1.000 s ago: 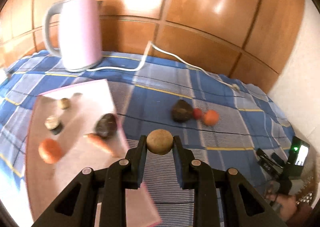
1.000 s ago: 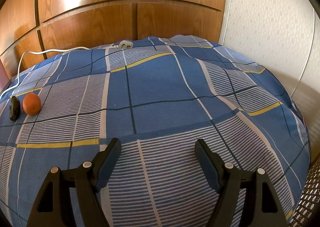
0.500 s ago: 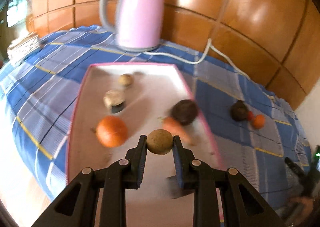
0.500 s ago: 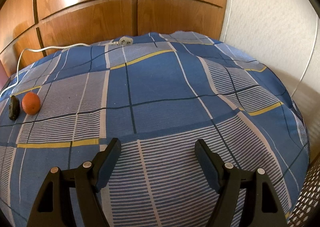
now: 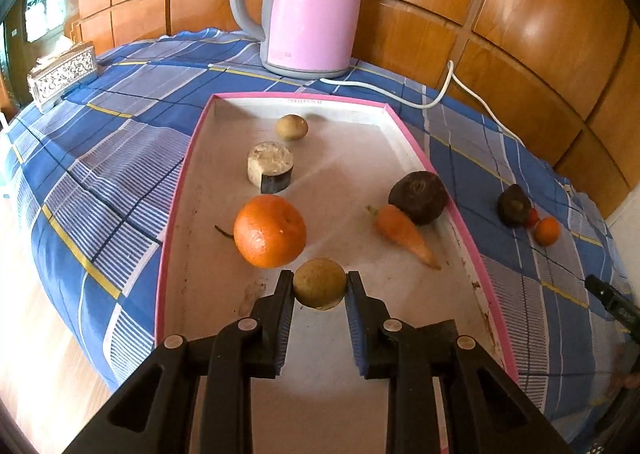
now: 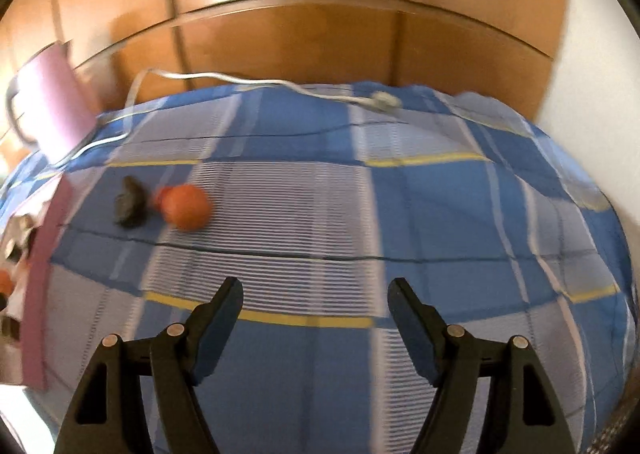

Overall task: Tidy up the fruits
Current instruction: 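Lower the brownish fruit into the tray and open the left tool, then reach the right tool to the red cherry tomato and close on it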

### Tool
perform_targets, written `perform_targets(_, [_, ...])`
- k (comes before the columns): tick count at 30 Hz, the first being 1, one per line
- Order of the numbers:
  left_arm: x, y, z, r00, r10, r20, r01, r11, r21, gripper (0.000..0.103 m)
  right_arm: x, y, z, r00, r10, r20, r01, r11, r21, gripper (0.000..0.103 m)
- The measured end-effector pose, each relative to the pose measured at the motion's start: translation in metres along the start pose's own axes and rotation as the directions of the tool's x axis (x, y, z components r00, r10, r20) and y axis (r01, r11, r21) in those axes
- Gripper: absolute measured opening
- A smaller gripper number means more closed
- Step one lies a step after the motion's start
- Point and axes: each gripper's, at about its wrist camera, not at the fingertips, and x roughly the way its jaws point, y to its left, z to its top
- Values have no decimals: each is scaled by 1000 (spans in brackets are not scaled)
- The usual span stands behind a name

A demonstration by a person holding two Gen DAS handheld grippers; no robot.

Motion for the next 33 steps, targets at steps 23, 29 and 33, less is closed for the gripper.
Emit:
perform_targets(23, [-14,-2,-1,999,35,41,-36,999,21,34,5,79,27,988,153,-23,-154,951,-267,69])
perform_targets(29, [-18,1,1,998,40,55,-41,999,6,43,8,86,34,986,166,-29,-167,937,-306,69])
perform_targets(33, [-20,5,1,997,48,68,-46,999,-24,48,11,87,35,986,165,-37,-169,936,-309,69])
